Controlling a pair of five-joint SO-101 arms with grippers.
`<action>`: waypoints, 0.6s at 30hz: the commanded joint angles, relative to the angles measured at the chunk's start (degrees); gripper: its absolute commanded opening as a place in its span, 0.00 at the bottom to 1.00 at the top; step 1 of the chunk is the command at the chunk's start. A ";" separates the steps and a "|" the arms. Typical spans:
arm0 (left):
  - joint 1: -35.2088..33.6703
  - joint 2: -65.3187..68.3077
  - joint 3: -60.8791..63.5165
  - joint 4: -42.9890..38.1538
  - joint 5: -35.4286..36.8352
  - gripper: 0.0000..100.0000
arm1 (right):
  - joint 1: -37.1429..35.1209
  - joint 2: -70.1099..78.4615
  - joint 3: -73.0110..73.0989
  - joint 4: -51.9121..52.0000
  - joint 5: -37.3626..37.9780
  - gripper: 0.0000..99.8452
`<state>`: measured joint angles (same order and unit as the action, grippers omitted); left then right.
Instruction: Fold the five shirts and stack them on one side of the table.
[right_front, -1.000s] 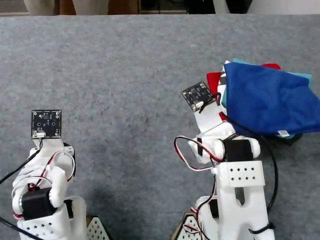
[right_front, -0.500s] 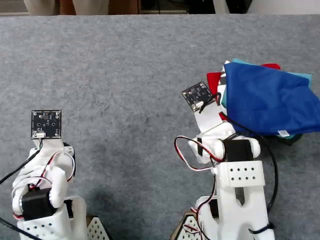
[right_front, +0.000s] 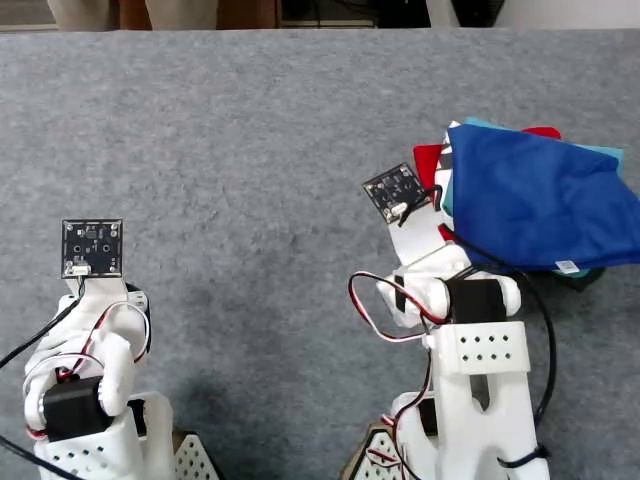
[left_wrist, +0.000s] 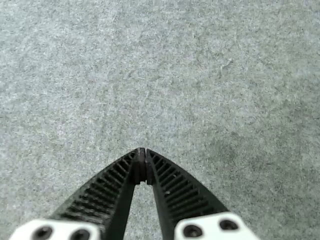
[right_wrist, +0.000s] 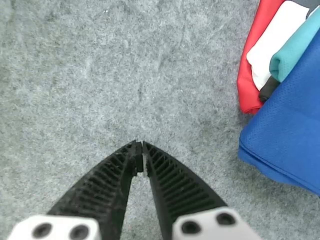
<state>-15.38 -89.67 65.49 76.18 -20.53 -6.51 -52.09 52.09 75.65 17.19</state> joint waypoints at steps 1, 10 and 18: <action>-0.62 -0.13 -1.41 -0.35 -0.35 0.02 | -0.48 -0.92 0.04 -0.53 -0.53 0.00; -0.62 -0.22 -0.09 -0.35 -0.44 0.02 | -0.48 -0.92 0.04 -0.53 -0.53 0.00; -0.62 -0.22 -2.64 -0.35 -0.44 0.02 | -0.48 -0.92 0.13 -0.53 -0.53 0.00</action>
<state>-15.38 -89.76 66.20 76.18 -20.53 -6.51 -52.09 52.09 75.65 17.19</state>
